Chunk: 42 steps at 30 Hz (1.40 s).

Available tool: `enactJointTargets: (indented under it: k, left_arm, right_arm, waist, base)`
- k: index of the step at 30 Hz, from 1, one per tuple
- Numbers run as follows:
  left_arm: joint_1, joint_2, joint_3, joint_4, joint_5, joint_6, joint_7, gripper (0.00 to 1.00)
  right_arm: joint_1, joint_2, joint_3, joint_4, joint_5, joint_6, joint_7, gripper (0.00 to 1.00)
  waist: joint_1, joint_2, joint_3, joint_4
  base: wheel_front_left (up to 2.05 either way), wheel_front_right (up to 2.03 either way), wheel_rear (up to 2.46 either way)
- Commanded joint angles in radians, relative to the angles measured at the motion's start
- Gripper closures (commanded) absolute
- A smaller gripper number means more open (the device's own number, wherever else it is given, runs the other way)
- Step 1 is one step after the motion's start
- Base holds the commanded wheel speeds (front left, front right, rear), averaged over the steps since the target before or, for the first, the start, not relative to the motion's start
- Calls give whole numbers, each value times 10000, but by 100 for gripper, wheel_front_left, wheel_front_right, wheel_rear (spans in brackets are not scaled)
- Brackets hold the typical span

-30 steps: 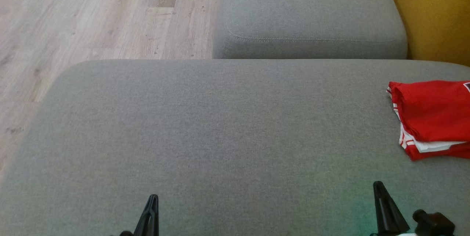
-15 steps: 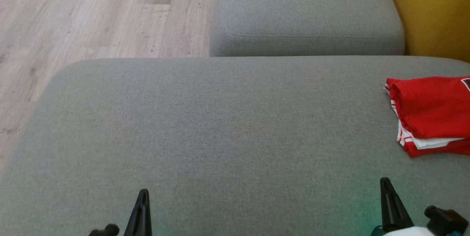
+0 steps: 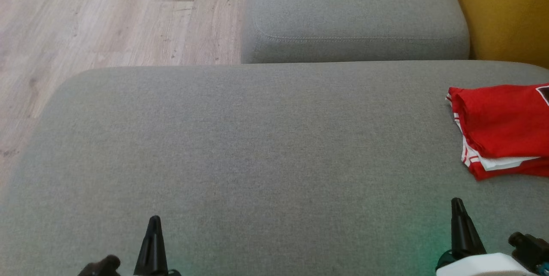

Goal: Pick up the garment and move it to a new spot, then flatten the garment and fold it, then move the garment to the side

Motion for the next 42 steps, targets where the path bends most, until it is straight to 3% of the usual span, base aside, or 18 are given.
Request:
enactJointTargets:
  k: [1,42]
  left_arm:
    - [-566,119,248,-268,-364,-83,77,100]
    - [-1505,180,1184,-134,-5369,-481,1210,100]
  right_arm:
    - [-540,-141,-19,-282,385,-2,67,100]
    - [-1564,-199,-362,-158,5325,-5,1207,100]
  waist:
    - [-1,-1,15,-16]
    - [-1,-1,343,-356]
  base:
    - [0,0,0]
    - [0,0,0]
